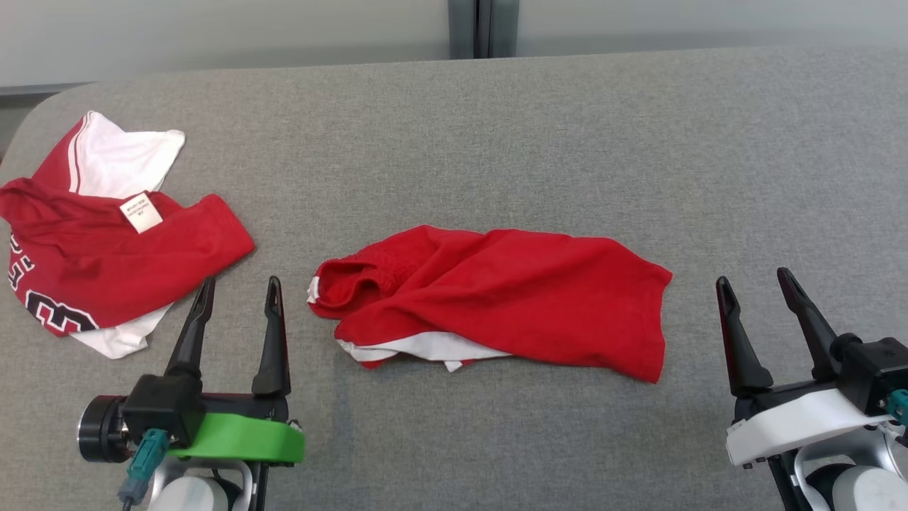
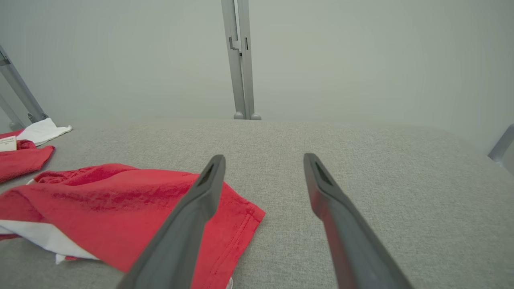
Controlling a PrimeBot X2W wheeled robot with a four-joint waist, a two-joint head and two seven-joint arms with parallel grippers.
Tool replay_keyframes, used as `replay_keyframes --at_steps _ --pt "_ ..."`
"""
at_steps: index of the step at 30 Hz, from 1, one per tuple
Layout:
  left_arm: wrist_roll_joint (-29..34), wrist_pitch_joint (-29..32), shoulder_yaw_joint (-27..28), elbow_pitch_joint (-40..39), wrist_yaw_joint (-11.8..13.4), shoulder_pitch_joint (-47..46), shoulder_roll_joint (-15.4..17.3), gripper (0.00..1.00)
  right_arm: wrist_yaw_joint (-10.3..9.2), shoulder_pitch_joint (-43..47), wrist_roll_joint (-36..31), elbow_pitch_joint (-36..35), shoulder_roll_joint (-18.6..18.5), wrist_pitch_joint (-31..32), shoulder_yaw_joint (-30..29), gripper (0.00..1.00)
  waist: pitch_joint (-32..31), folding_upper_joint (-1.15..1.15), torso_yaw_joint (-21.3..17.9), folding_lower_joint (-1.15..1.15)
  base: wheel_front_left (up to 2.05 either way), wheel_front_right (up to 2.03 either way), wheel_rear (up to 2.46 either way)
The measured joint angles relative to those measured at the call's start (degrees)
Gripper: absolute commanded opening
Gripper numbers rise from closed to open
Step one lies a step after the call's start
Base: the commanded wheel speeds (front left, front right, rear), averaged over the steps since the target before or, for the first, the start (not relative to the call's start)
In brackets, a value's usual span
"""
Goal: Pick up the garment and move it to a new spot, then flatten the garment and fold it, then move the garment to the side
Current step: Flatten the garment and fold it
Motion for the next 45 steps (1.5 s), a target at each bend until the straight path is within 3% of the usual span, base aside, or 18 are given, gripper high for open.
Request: replay_keyframes --at_steps 7,20,21,22,28,34,44,45 --pt "1.63 -0.04 -1.14 -0.24 -1.24 -3.19 -0.69 1.0 0.0 -1.03 1.57 7.37 -1.66 0.58 1.15 1.0 2.88 0.0 1.0 0.0 0.0 0.0 0.0" --pt "3.86 -0.05 -1.13 -0.05 -2.83 -6.33 -3.1 1.0 0.0 -12.87 5.2 27.49 -3.86 -1.64 7.9 0.99 8.14 0.0 3.36 0.0 0.0 0.0 0.0" --pt "3.94 -0.05 -1.1 -0.05 -3.01 -6.41 -3.23 1.0 0.0 -13.23 5.7 27.84 -3.97 -2.13 8.15 0.38 8.25 0.0 3.49 0.0 0.0 0.0 0.0" --pt "4.01 -0.05 -1.02 -0.02 -3.08 -6.47 -3.35 1.0 0.0 -13.52 6.32 27.96 -4.08 -2.87 8.35 0.0 8.34 0.0 3.63 0.0 0.0 0.0 0.0" --pt "4.99 -0.05 0.07 0.89 -3.34 -6.55 -3.66 1.0 0.0 -14.93 7.45 24.59 -5.82 -7.02 9.53 0.0 8.18 0.0 3.32 0.0 0.0 0.0 0.0" --pt "6.0 -0.05 0.54 1.36 -3.79 -6.44 -4.2 1.0 0.0 -19.28 7.87 21.99 -6.05 -6.0 8.8 0.0 8.1 0.0 2.84 0.0 0.0 0.0 0.0" --pt "6.99 -0.07 0.81 1.87 -5.1 -7.46 -6.03 1.0 0.0 -28.48 9.39 29.85 -6.76 -4.13 6.17 0.0 9.97 0.0 4.85 0.0 0.0 0.0 0.0" --pt "7.01 -0.05 0.97 1.9 -5.26 -7.48 -6.27 1.0 0.0 -29.03 9.42 31.0 -6.81 -4.17 6.24 0.22 10.23 0.0 5.12 0.0 0.0 0.0 0.0"
